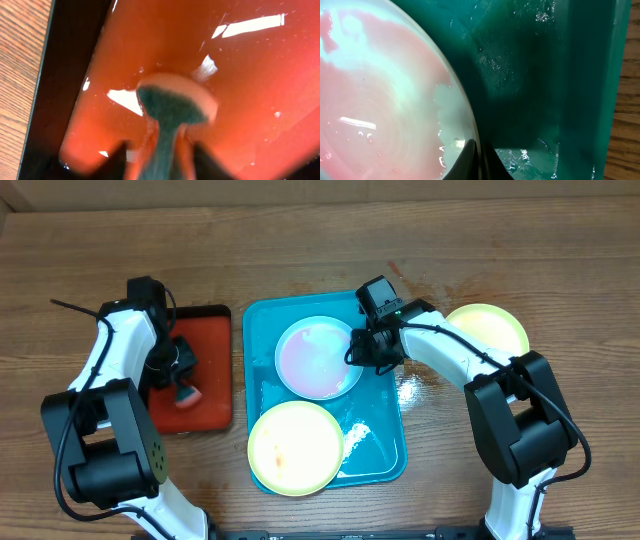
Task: Clean dirty plates on tray and stack at the side
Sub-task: 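Return the sponge to the red tray with the left gripper, then lift the white plate off the teal tray with the right gripper, then place the white plate onto the yellow plate right of the tray, then slide the remaining yellow plate to the top of the teal tray with right gripper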
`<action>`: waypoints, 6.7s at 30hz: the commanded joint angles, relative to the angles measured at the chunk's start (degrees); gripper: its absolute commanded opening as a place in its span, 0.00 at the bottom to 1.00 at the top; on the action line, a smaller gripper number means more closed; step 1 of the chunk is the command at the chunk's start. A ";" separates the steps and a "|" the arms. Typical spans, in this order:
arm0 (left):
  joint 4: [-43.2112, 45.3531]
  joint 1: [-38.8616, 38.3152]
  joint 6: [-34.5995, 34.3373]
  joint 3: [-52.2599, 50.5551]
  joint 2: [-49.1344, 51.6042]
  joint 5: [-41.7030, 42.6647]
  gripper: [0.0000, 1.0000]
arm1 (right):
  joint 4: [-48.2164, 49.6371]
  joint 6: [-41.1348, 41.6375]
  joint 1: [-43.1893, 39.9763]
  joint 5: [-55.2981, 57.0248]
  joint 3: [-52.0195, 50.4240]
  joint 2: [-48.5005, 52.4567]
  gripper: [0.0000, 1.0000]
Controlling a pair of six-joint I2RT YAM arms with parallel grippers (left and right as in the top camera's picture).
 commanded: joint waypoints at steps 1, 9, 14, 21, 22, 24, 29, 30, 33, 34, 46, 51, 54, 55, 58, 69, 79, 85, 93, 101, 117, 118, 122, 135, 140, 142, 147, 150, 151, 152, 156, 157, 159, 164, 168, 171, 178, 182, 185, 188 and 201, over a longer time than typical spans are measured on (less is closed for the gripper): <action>-1.14 1.36 0.17 1.07 -1.92 1.62 0.60 | -1.18 -0.42 -0.46 2.58 -0.26 0.07 0.04; -2.93 4.90 -1.51 1.25 -15.41 2.69 0.77 | -6.16 -7.37 -0.44 3.19 3.28 -0.24 0.04; -5.84 13.75 -5.75 1.25 -22.51 2.73 1.00 | -16.17 -14.93 1.33 5.22 13.88 -0.92 0.04; -10.69 25.73 -6.29 1.25 -24.98 9.33 1.00 | -20.46 -18.53 9.77 14.82 28.15 -0.92 0.04; -11.63 26.49 -6.27 1.25 -24.98 9.29 1.00 | -18.40 -18.53 11.39 16.15 28.74 -0.92 0.04; -13.25 27.36 -6.25 1.25 -24.98 9.07 1.00 | -12.79 -18.53 14.75 18.32 28.79 -0.90 0.04; -15.02 27.30 -6.23 1.22 -24.98 9.05 1.00 | 0.42 -21.20 21.53 20.09 28.72 0.50 0.04; -14.99 27.30 -6.23 1.25 -24.98 9.03 1.00 | 4.24 -21.29 23.30 22.43 28.72 1.18 0.04; -14.95 27.30 -6.25 1.25 -24.98 9.05 1.00 | 10.80 -23.50 25.92 25.64 28.72 2.86 0.04; -14.86 27.30 -6.25 1.25 -24.98 9.07 1.00 | 12.63 -24.59 26.58 26.40 28.72 3.21 0.04; -14.80 27.30 -6.25 1.25 -24.98 9.07 1.00 | 23.65 -39.19 32.09 35.63 28.72 3.80 0.04; -14.80 27.30 -6.25 1.25 -24.98 9.07 1.00 | 26.93 -43.98 35.17 42.05 28.74 3.80 0.04; -14.80 27.30 -6.25 1.25 -24.98 9.07 1.00 | 28.33 -43.98 36.70 45.27 28.74 3.80 0.04; -14.80 27.30 -6.25 1.25 -24.98 9.07 1.00 | 28.50 -43.95 37.00 45.94 28.72 3.80 0.04; -14.80 27.30 -6.25 1.25 -24.98 9.07 1.00 | 28.63 -43.98 37.53 46.49 28.74 3.80 0.04; -14.80 27.30 -6.25 1.25 -24.98 9.07 1.00 | 29.66 -46.82 37.59 48.48 28.74 3.69 0.04; -14.80 27.30 -6.25 1.25 -24.98 9.07 1.00 | 34.77 -49.77 37.59 53.00 28.72 3.69 0.04; -14.80 27.30 -6.25 1.25 -24.98 9.07 1.00 | 36.00 -49.83 37.59 53.59 28.74 3.69 0.04; -14.80 27.30 -6.25 1.25 -24.98 9.07 1.00 | 37.59 -51.49 37.59 56.19 28.72 3.69 0.04; -14.80 27.30 -6.25 1.25 -24.98 9.07 1.00 | 38.36 -51.52 37.59 57.75 28.72 3.69 0.04; -14.80 27.30 -6.25 1.22 -24.98 9.07 1.00 | 38.47 -51.43 37.59 59.14 28.72 3.69 0.04; -14.80 27.30 -6.25 1.25 -24.98 9.07 1.00 | 38.47 -51.39 37.59 59.14 28.72 3.69 0.04; -14.80 27.30 -6.25 1.25 -24.98 9.07 1.00 | 38.03 -44.92 36.50 59.14 28.72 3.69 0.04; -14.80 27.30 -6.25 1.25 -24.98 9.07 1.00 | 7.65 5.25 10.25 3.32 28.74 -1.95 0.04; -14.80 27.30 -6.25 1.22 -24.98 9.07 1.00 | 0.72 7.08 -0.52 1.25 28.74 -9.66 0.04; -14.80 27.30 -6.25 1.25 -24.98 9.07 1.00 | -3.54 9.84 -5.33 1.40 28.74 -11.78 0.04; -14.80 27.30 -6.25 1.25 -24.98 9.05 1.00 | -18.16 13.60 -19.56 1.44 28.52 -12.66 0.04; -14.80 27.30 -6.25 1.25 -24.98 9.07 1.00 | -25.88 13.55 -28.92 1.44 25.64 -12.22 0.04; -14.80 27.30 -6.25 1.25 -24.98 9.07 1.00 | -27.56 13.51 -31.82 1.44 23.98 -12.15 0.04; -14.80 27.30 -6.25 1.25 -24.98 9.07 1.00 | -28.33 13.22 -34.16 1.44 22.14 -12.11 0.04; -14.80 27.30 -6.25 1.25 -24.98 9.07 1.00 | -28.26 13.14 -41.46 4.59 13.77 -12.11 0.04; -14.80 27.30 -6.25 1.22 -24.98 9.07 1.00 | -26.47 13.14 -44.87 6.43 8.92 -12.11 0.04; -14.80 27.30 -6.25 1.25 -24.98 9.05 1.00 | -23.96 13.11 -47.52 5.79 5.05 -12.11 0.04; -14.80 27.30 -6.25 1.25 -24.98 9.07 1.00 | -21.51 7.28 -48.78 1.51 1.73 -12.11 0.04; -14.80 27.30 -6.25 1.22 -24.98 9.07 1.00 | -24.26 7.32 -46.77 3.17 1.73 -12.13 0.30; -14.80 27.30 -6.25 1.25 -24.98 9.07 1.00 | -24.81 6.82 -44.87 3.34 1.73 -12.50 0.45; -14.80 27.30 -6.25 1.25 -24.98 9.05 1.00 | -25.83 3.82 -34.40 1.75 1.77 -20.59 0.47; -14.80 27.30 -6.25 1.25 -24.98 9.07 1.00 | -25.66 -2.29 -23.06 1.38 1.77 -25.27 0.47; -14.80 27.30 -6.25 1.25 -24.98 9.07 1.00 | -25.73 -6.47 -13.33 1.33 1.68 -25.66 0.46; -14.80 27.30 -6.25 1.25 -24.98 9.07 1.00 | -24.72 -7.54 -4.35 1.44 0.35 -25.22 0.47; -14.80 27.30 -6.25 1.22 -24.98 9.07 1.00 | -10.58 -16.85 13.51 -5.07 -19.69 -25.00 0.59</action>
